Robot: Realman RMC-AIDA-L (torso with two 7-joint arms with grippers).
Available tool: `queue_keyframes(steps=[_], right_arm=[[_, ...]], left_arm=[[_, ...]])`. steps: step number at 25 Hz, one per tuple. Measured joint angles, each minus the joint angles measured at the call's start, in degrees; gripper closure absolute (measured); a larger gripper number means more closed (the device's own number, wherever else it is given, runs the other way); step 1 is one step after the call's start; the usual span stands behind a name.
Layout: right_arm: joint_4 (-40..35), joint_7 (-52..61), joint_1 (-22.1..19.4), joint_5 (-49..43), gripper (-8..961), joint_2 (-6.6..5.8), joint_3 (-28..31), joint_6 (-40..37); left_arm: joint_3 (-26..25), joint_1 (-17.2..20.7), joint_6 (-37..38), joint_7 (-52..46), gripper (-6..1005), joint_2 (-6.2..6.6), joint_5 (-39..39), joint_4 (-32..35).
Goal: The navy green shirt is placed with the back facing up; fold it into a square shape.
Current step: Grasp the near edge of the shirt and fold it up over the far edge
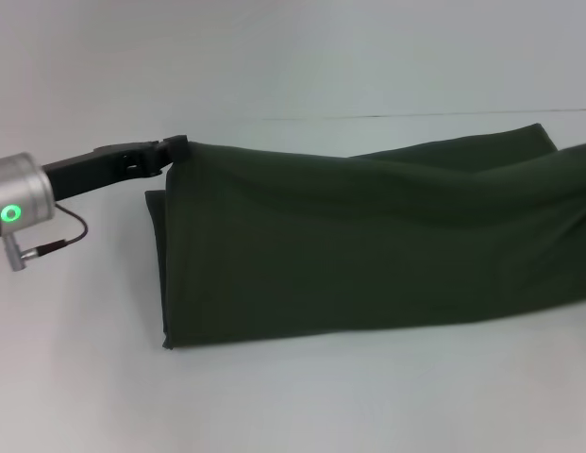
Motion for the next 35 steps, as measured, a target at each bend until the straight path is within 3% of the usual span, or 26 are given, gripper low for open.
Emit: queue_keyframes(steps=[7,16,25,35], right_arm=[[3.57,-3.07,4.88,0.25,923,0.43,-4.20,14.09],[7.63,-7.10,9.25,2.03,923,0.82,-9.90,27.19],[8.32,-8.47,11.47,4.32,922,1.49,-11.69,30.14],[10.69,-12.74,12.14,7.31,922,1.74,-12.05,32.50]], left_arm=[[0.89,-2.25,-11.37,0.39,998,-2.40,-0.02,-0.89],[1.08,-3.68,-20.44,1.87,999,-4.17,-1.36,-1.80],[1.11,-5.55,-26.63,4.89,999,-4.34,-2.97,-4.32],[0.91,-5.49,-28.07,5.36,999,-4.34,-3.35,-4.99]])
